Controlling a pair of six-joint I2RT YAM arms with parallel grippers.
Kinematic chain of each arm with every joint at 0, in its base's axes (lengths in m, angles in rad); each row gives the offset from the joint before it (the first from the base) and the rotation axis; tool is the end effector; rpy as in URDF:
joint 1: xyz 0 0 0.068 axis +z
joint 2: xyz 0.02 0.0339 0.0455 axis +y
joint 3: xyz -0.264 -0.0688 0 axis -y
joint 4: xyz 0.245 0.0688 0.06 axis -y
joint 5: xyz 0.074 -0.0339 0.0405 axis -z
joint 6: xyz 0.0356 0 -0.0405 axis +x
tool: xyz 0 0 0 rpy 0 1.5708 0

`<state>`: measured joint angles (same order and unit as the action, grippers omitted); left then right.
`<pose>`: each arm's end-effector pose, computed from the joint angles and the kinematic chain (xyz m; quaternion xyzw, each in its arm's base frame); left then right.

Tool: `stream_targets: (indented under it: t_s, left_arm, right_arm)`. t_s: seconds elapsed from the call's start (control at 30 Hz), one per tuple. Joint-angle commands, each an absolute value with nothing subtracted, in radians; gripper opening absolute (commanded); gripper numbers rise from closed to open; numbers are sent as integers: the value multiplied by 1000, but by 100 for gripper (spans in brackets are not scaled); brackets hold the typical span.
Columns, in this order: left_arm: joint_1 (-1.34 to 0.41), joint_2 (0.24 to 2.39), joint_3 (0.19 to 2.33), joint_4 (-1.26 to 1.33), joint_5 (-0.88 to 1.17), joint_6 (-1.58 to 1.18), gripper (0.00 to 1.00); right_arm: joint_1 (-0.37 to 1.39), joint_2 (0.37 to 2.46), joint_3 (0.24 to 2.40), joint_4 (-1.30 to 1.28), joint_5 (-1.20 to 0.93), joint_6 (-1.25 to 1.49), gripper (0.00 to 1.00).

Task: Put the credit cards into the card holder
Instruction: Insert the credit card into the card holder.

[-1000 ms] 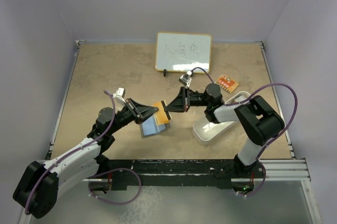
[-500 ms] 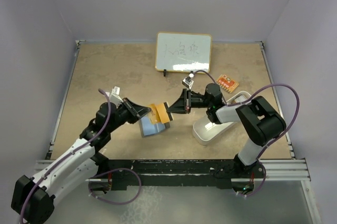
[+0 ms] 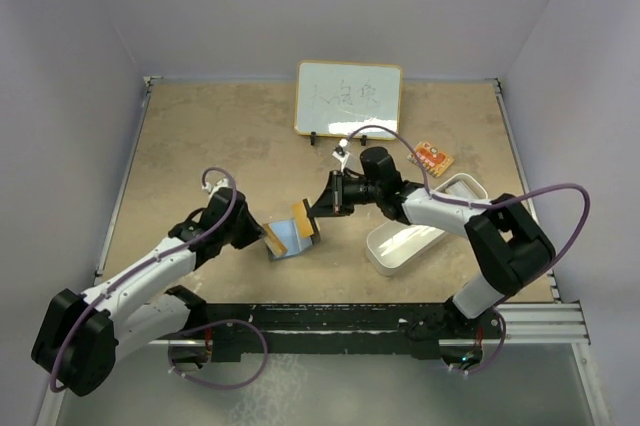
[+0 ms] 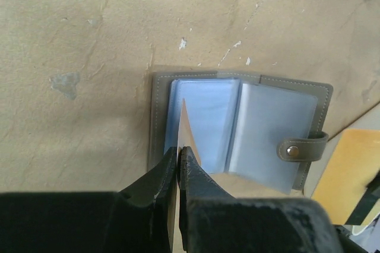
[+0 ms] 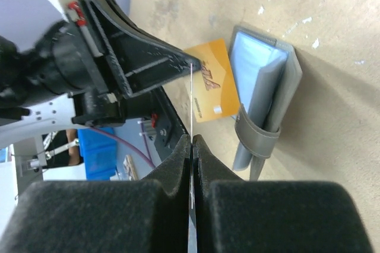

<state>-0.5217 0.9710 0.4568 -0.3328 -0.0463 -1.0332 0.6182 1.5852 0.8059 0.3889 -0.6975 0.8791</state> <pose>0.1624 -0.0914 0.1811 -0.2445 0.9025 -0.2329 0.2674 0.2589 0.2122 0.2094 -0.0870 0.7989 0.5640 0.1899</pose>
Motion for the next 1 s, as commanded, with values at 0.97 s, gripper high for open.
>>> stream_targets:
  t_s: [0.97]
  left_arm:
    - [-502, 1053, 558, -482, -195, -972, 0]
  right_arm:
    - [672, 1875, 974, 134, -629, 747, 0]
